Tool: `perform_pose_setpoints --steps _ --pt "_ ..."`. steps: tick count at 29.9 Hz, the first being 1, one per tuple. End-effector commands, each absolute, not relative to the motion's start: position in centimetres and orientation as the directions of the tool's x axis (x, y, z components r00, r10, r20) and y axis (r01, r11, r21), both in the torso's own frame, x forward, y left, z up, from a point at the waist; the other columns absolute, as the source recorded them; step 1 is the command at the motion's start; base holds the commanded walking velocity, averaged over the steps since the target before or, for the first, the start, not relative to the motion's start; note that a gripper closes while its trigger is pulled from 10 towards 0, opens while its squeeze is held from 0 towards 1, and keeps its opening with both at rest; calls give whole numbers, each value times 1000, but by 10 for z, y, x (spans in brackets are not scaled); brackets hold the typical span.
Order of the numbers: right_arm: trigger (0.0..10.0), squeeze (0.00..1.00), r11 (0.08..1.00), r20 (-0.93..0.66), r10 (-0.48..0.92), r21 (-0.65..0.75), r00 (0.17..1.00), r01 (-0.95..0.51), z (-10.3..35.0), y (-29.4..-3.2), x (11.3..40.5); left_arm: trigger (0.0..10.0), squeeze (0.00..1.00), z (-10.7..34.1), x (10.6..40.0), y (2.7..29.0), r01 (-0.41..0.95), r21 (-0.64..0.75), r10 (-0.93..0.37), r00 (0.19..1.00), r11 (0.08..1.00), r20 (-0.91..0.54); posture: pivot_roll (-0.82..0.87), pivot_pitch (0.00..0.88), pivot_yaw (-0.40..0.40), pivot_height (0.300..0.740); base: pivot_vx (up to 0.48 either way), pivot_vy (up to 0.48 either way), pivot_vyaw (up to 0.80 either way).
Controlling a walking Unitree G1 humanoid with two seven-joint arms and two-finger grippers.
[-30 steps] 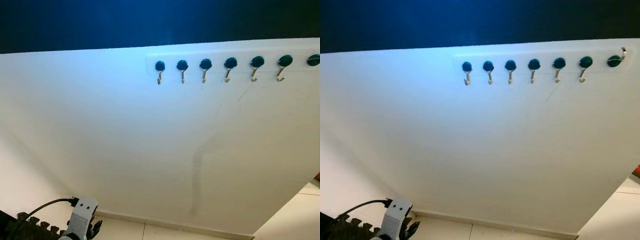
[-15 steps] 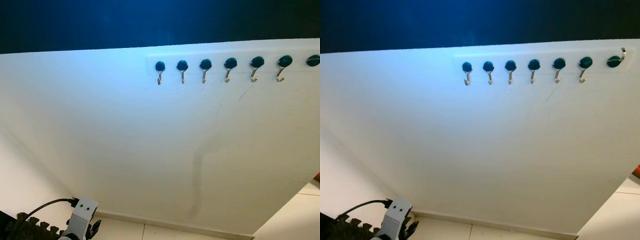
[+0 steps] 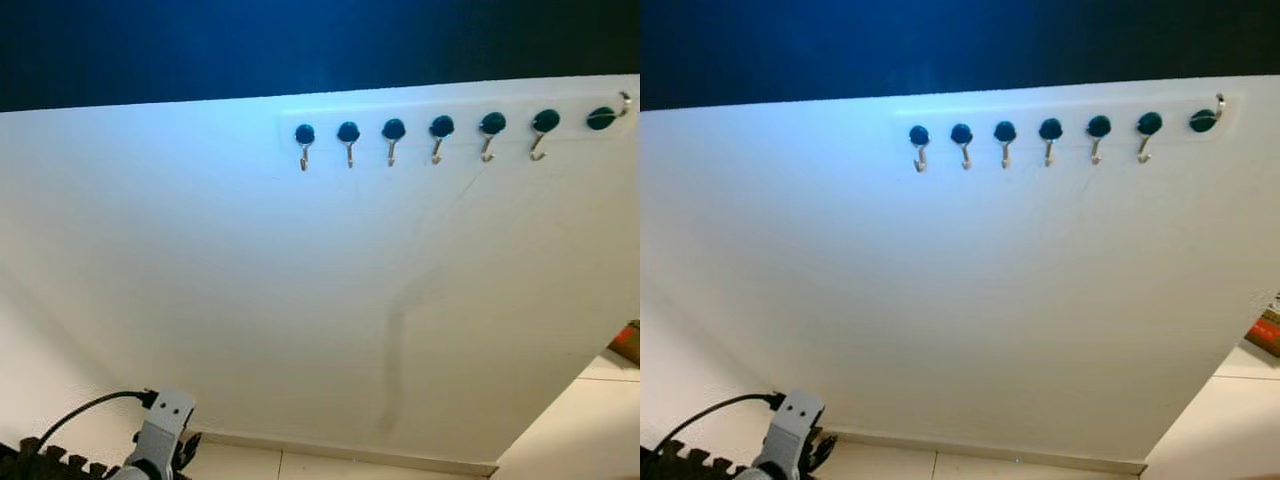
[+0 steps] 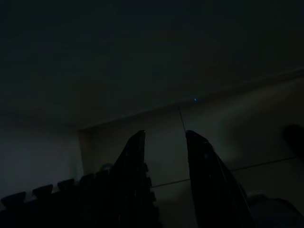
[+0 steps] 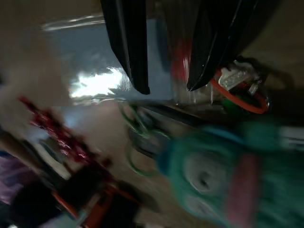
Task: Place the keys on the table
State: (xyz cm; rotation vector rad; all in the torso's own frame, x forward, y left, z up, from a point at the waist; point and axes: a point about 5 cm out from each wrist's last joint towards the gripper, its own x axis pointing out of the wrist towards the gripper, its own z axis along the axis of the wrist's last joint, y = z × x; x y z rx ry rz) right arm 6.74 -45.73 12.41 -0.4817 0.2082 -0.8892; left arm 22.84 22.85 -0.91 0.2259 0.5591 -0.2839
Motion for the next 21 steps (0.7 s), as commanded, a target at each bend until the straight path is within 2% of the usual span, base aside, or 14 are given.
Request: perform_pose_setpoints --steps 1,4,8,12,15,20,21 --pt "10000 0 613 -3 -743 -407 670 678 116 -449 68 10000 0 -16 222 229 325 125 -199 794 937 -574 -169 161 100 740 0 0 0" --pt "10000 0 621 30 -730 -387 683 681 119 -448 69 10000 0 -16 222 229 324 126 -198 795 938 -573 -169 161 98 740 0 0 0" --pt "10000 0 546 174 -747 -389 642 742 138 -453 67 10000 0 -18 220 229 322 124 -197 795 939 -574 -166 159 95 740 0 0 0" --pt "10000 0 521 214 -753 -384 623 762 145 -456 65 10000 0 -19 219 228 323 122 -198 793 939 -576 -164 159 94 740 0 0 0" --pt "10000 0 464 266 -774 -379 574 801 153 -460 58 10000 0 -20 219 228 321 119 -198 793 940 -576 -163 159 92 740 0 0 0" --pt "10000 0 460 271 -773 -381 573 802 153 -461 57 10000 0 -20 219 228 323 119 -199 793 939 -576 -166 160 96 740 0 0 0" --pt "10000 0 519 240 -734 -406 635 753 148 -456 64 10000 0 -21 219 228 326 120 -200 790 938 -579 -169 160 97 740 0 0 0"
